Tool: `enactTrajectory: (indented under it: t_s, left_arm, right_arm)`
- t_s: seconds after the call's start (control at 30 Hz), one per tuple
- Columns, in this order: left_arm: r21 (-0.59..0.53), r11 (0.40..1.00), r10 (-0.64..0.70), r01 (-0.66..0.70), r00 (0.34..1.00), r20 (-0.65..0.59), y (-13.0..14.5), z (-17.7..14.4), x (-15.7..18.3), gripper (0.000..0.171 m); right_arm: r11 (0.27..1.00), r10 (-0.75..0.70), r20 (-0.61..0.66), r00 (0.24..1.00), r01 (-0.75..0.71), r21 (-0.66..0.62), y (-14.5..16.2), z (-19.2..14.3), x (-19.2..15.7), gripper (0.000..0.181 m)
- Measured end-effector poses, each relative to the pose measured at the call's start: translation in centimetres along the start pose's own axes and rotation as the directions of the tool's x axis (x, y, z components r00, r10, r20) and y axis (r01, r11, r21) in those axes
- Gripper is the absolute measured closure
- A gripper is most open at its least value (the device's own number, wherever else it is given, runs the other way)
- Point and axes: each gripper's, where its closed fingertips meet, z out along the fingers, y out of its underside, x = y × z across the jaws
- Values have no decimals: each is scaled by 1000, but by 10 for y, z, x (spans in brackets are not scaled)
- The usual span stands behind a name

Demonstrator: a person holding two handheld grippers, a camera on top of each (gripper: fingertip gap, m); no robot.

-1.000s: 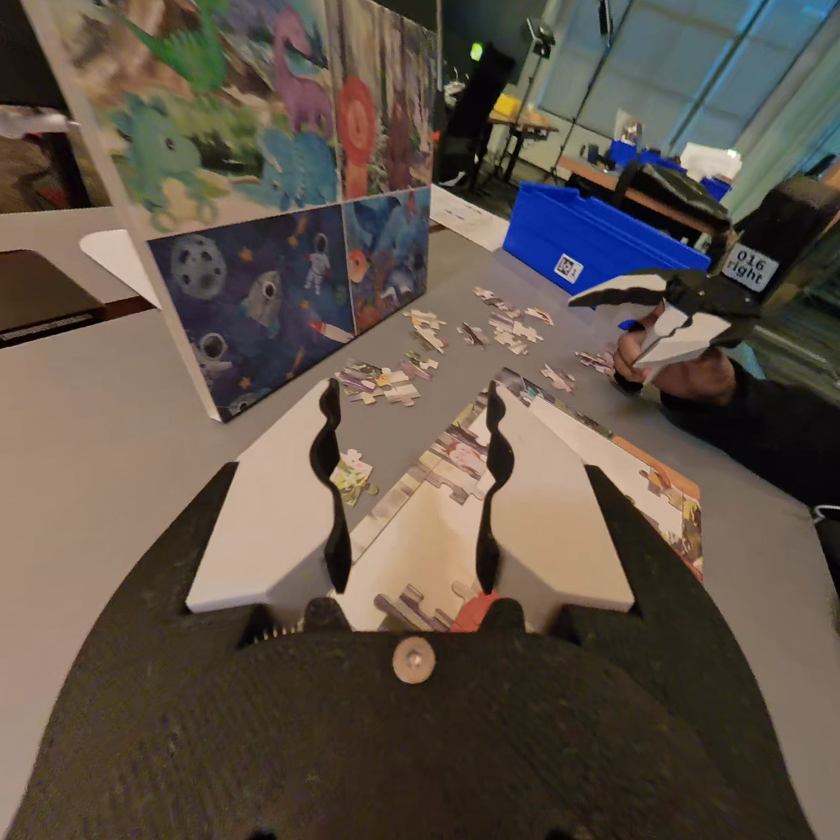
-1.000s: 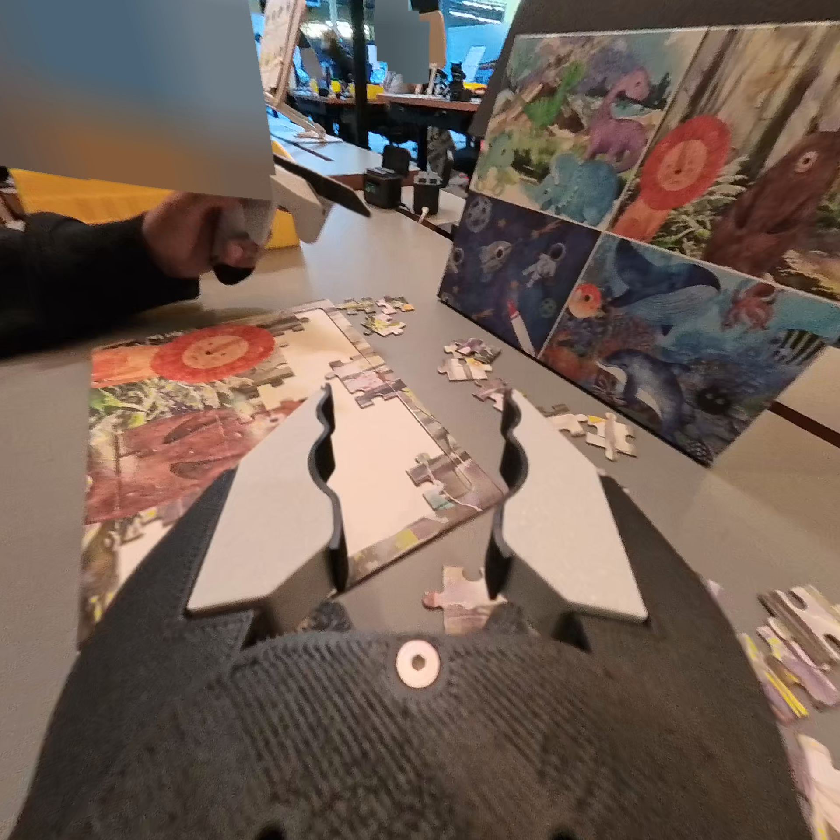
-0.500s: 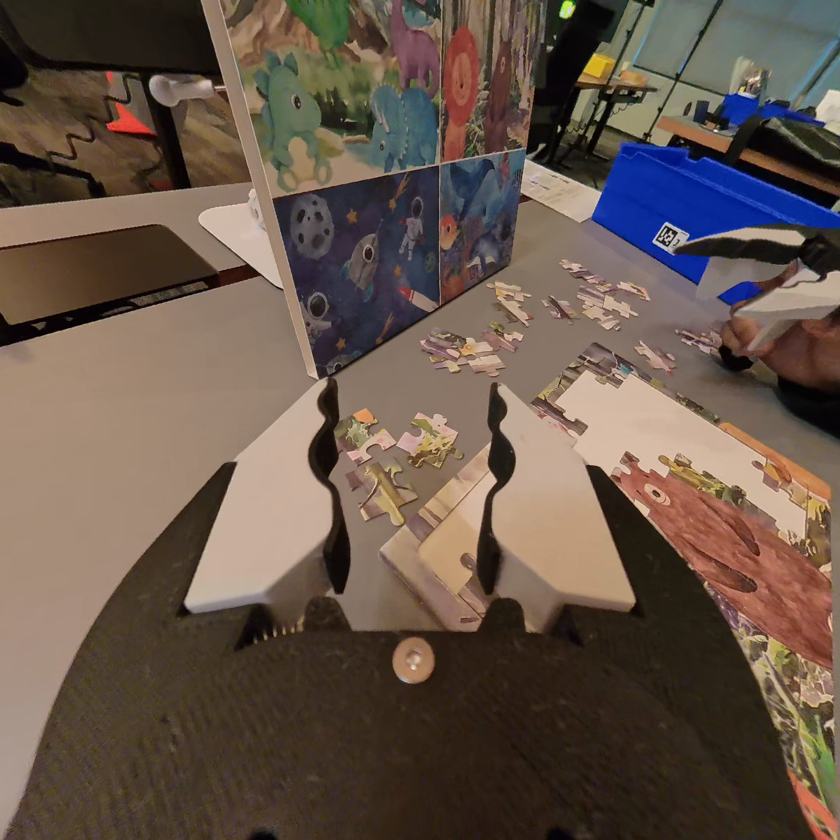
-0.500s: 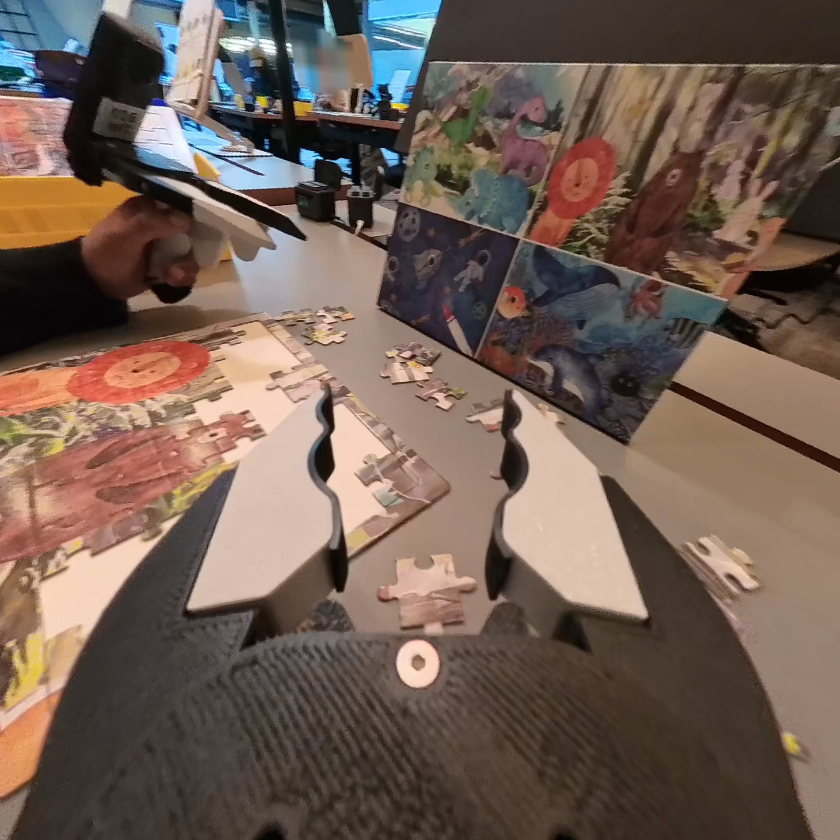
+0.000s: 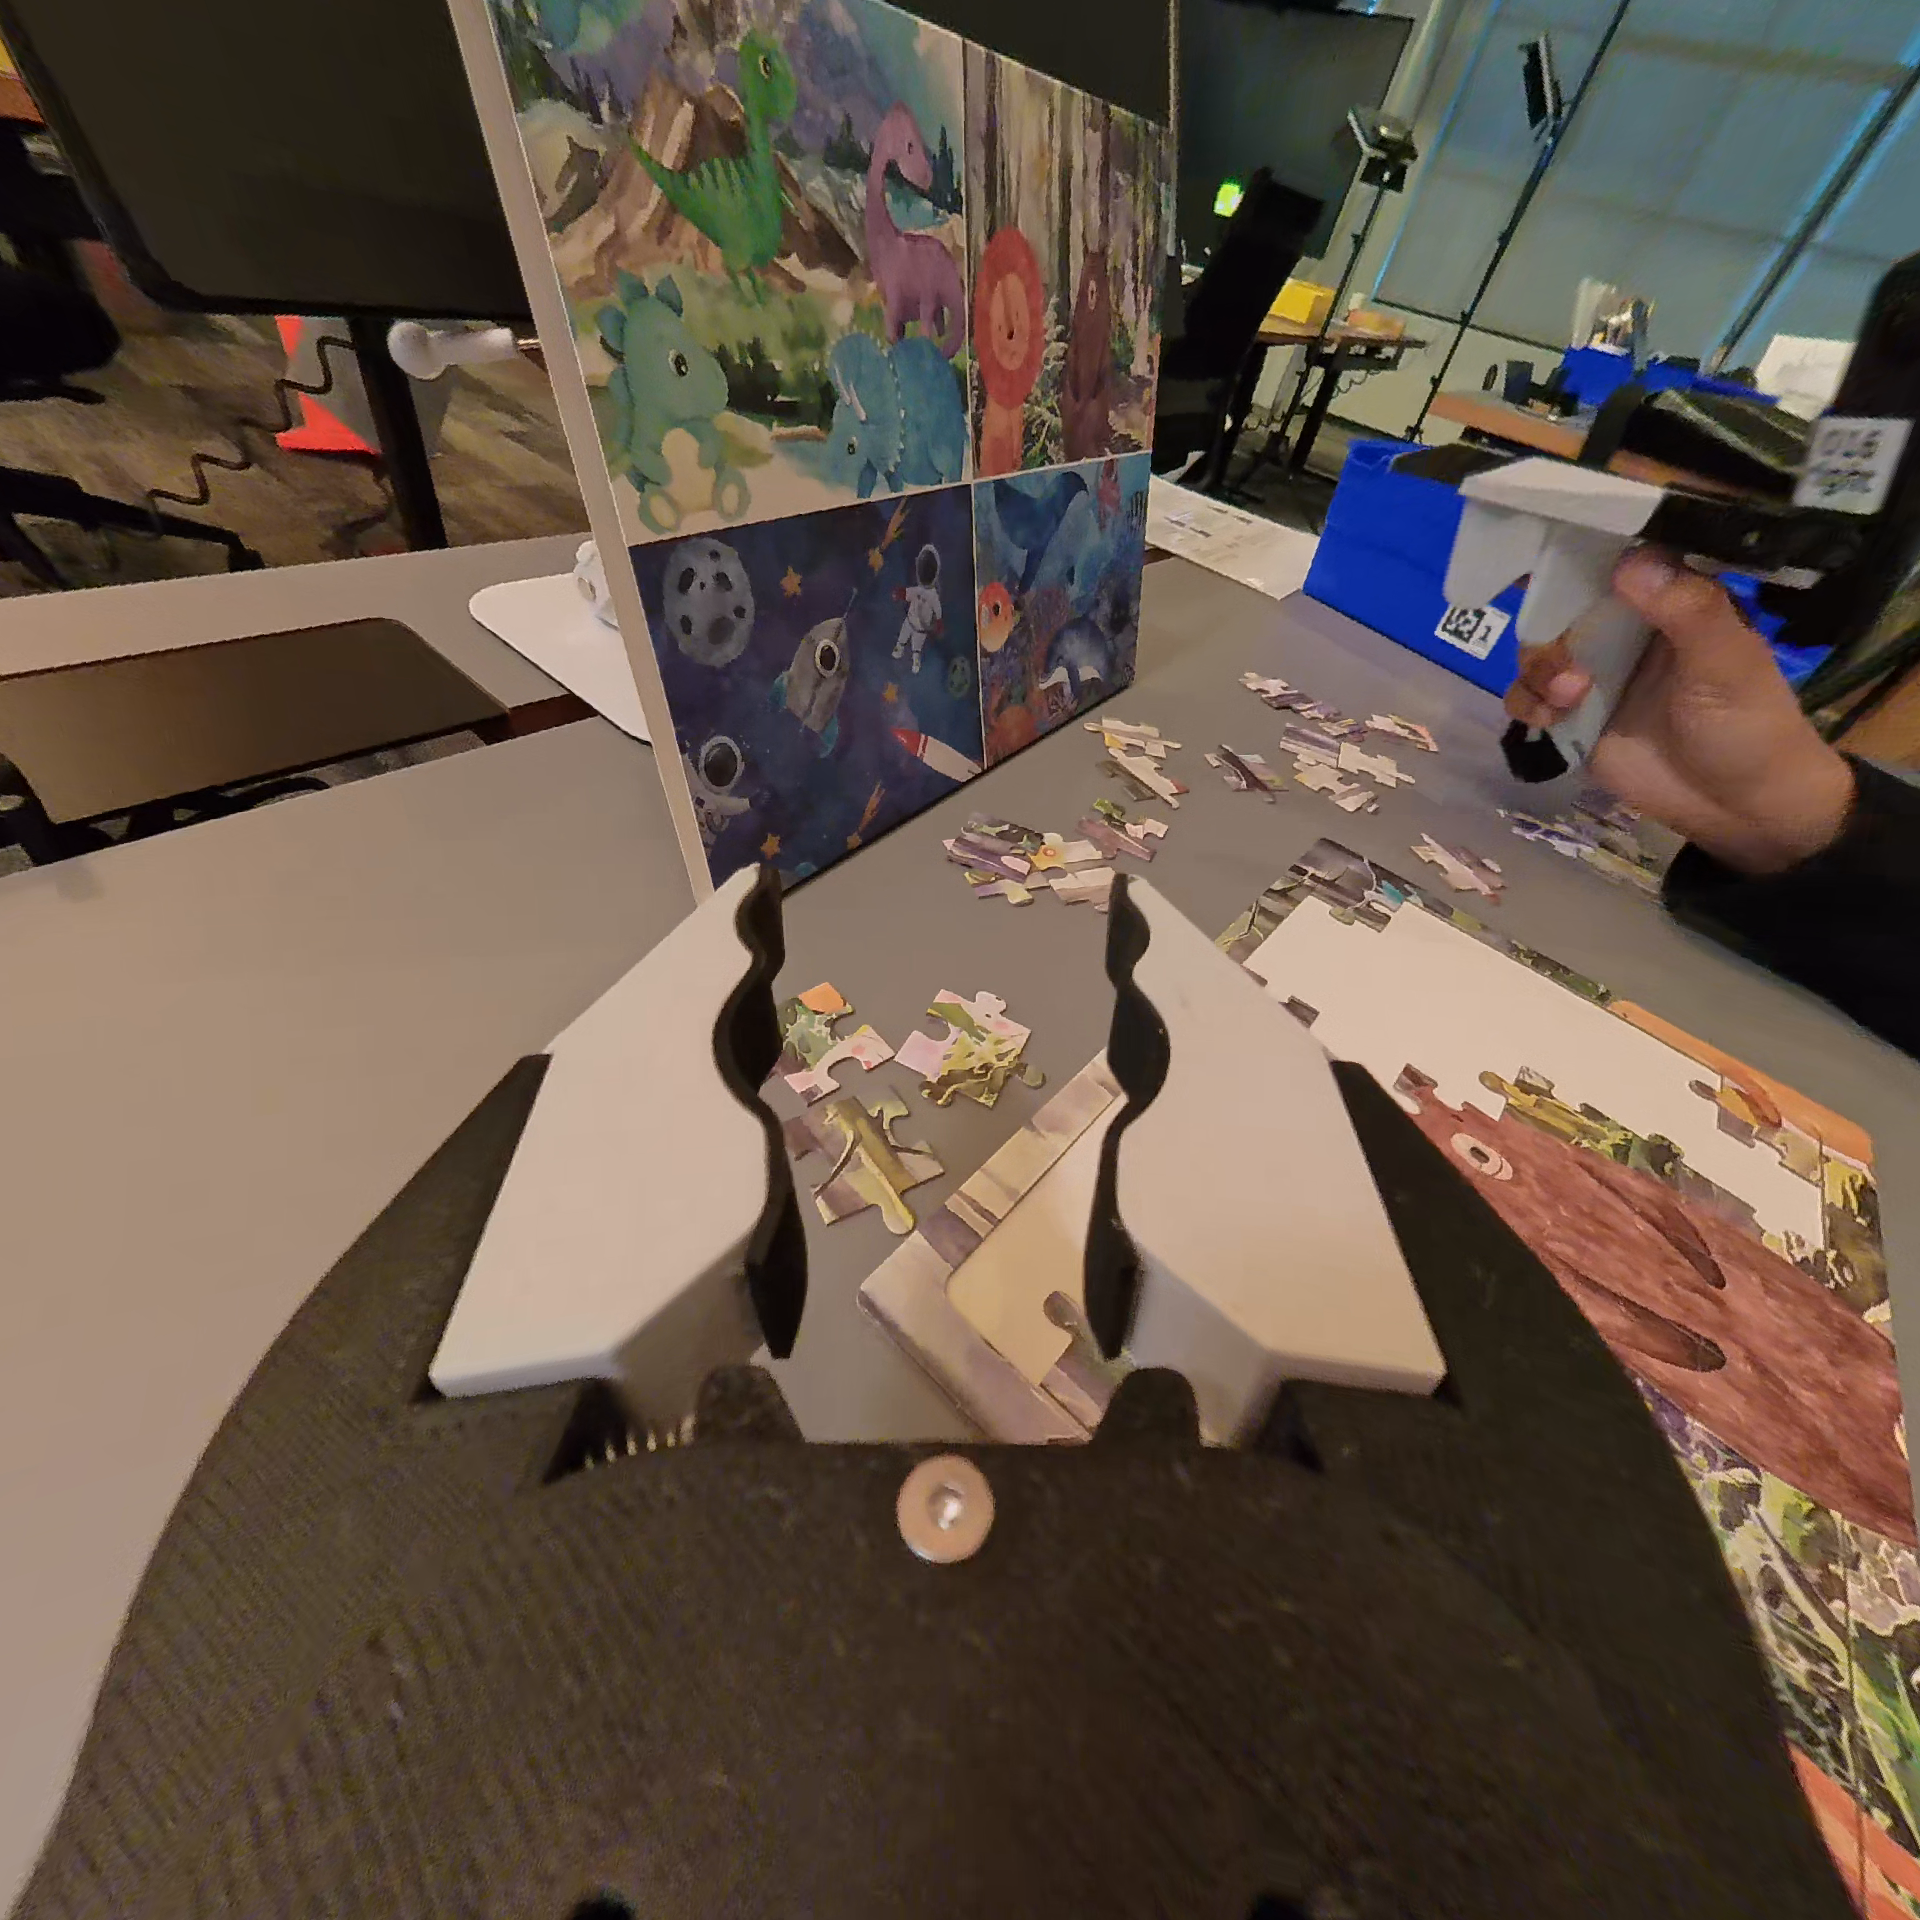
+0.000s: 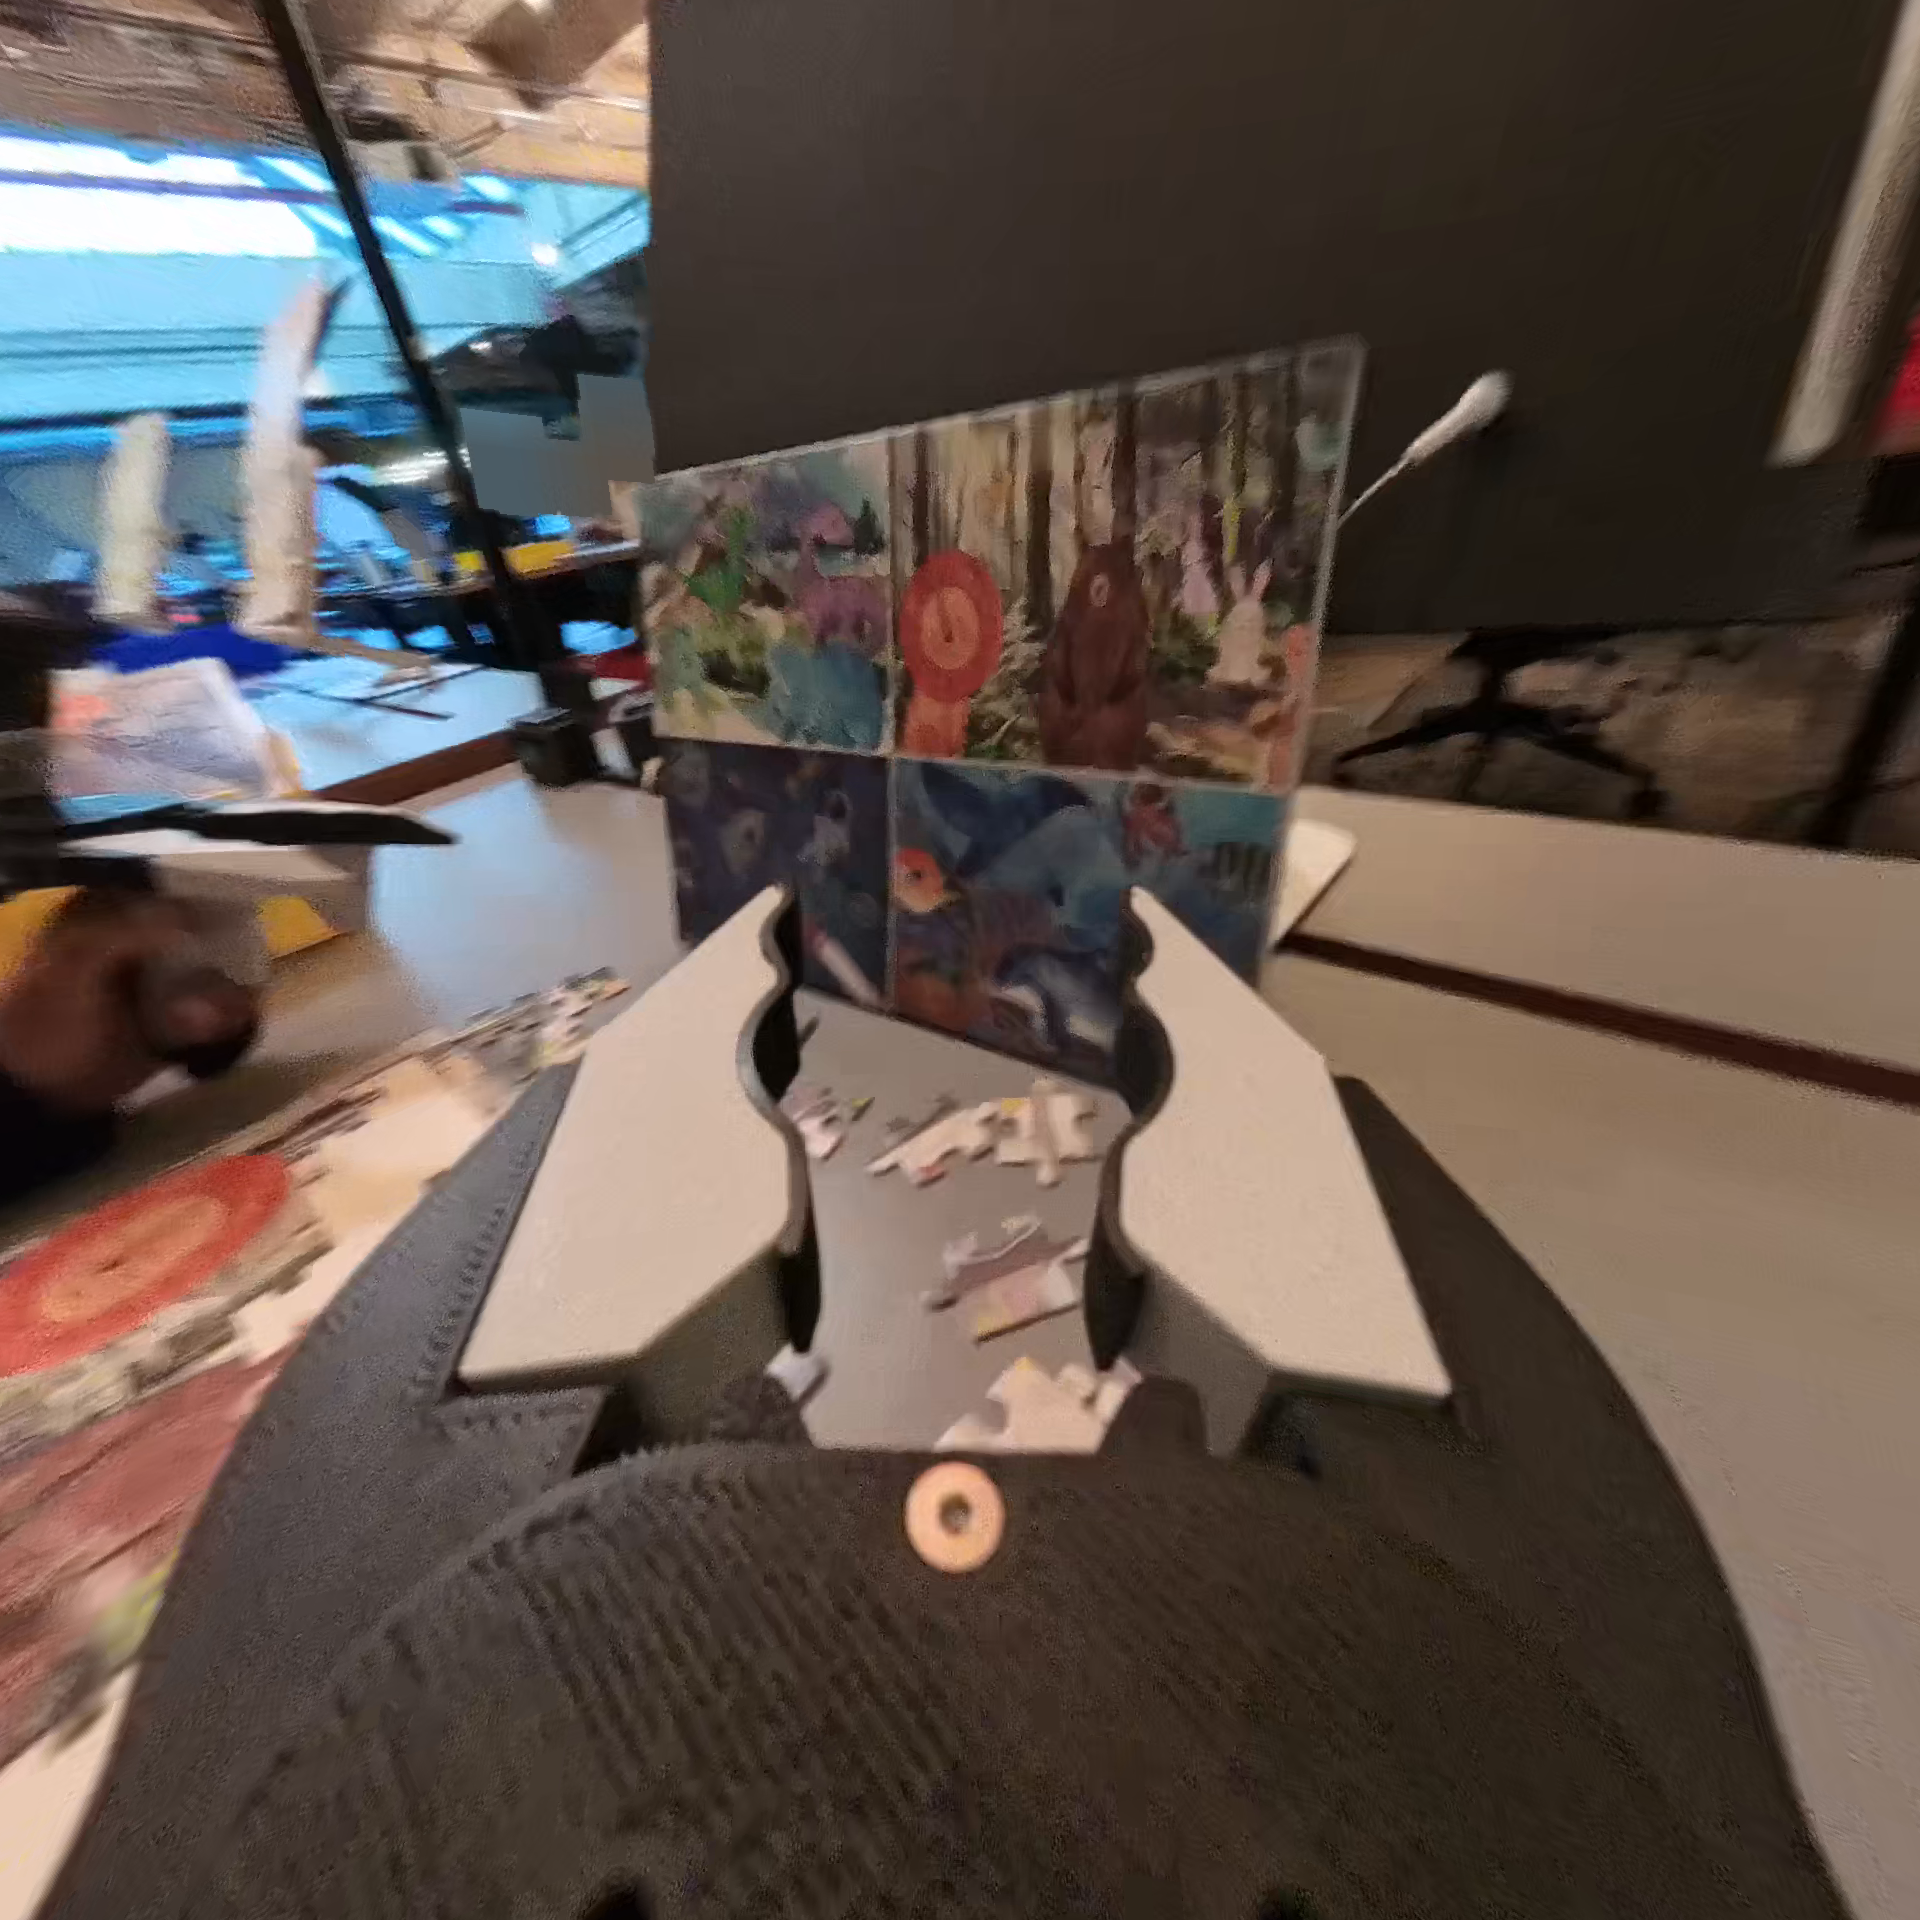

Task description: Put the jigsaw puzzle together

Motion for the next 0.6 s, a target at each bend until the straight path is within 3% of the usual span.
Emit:
enactTrajectory:
  t_s: [0.07, 0.17, 0.33, 0.6]
  left_arm:
    - [1, 1000, -8, 8, 1000, -13, 0, 1, 2, 110]
    - [-25, 1000, -17, 16, 999, -46, 4, 8, 7, 110]
    - [-91, 996, 11, -16, 999, -50, 17, 16, 11, 107]
    - [-63, 998, 13, -16, 999, -50, 12, 12, 11, 106]
  right_arm:
    - [998, 10, 60, 998, -6, -60, 14, -4, -5, 128]
    - [985, -107, -15, 994, 104, -138, 27, -17, 4, 137]
    - [987, -131, 37, 991, 134, -94, 4, -22, -19, 138]
    - [943, -332, -88, 939, 329, -53, -28, -49, -17, 146]
